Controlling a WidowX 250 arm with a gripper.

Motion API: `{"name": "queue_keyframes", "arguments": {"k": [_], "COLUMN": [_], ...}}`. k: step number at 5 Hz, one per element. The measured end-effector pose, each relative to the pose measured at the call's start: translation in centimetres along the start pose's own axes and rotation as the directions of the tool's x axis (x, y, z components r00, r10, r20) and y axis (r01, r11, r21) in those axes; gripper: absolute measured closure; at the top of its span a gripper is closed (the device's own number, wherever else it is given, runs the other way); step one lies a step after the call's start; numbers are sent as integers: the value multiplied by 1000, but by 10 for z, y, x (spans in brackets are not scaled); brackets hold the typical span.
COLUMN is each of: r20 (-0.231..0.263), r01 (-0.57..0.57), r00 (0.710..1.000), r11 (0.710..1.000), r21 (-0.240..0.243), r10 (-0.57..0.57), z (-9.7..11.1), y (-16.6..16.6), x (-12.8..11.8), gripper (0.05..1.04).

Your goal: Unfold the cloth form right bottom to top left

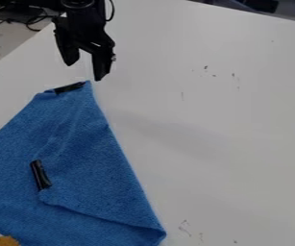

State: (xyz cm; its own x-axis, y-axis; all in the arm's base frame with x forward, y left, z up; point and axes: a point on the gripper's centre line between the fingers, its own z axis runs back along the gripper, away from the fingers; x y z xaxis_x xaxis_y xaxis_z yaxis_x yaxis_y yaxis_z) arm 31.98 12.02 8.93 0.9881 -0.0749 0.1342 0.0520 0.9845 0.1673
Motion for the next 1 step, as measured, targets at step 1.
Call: {"name": "queue_keyframes", "arguments": {"k": [1], "r20": [-19], "r01": [-15], "r00": [1000], "r11": [1000], "r21": [16], "r10": [15], "z": [5], "y": [-9], "x": [-16], "gripper": [83]}}
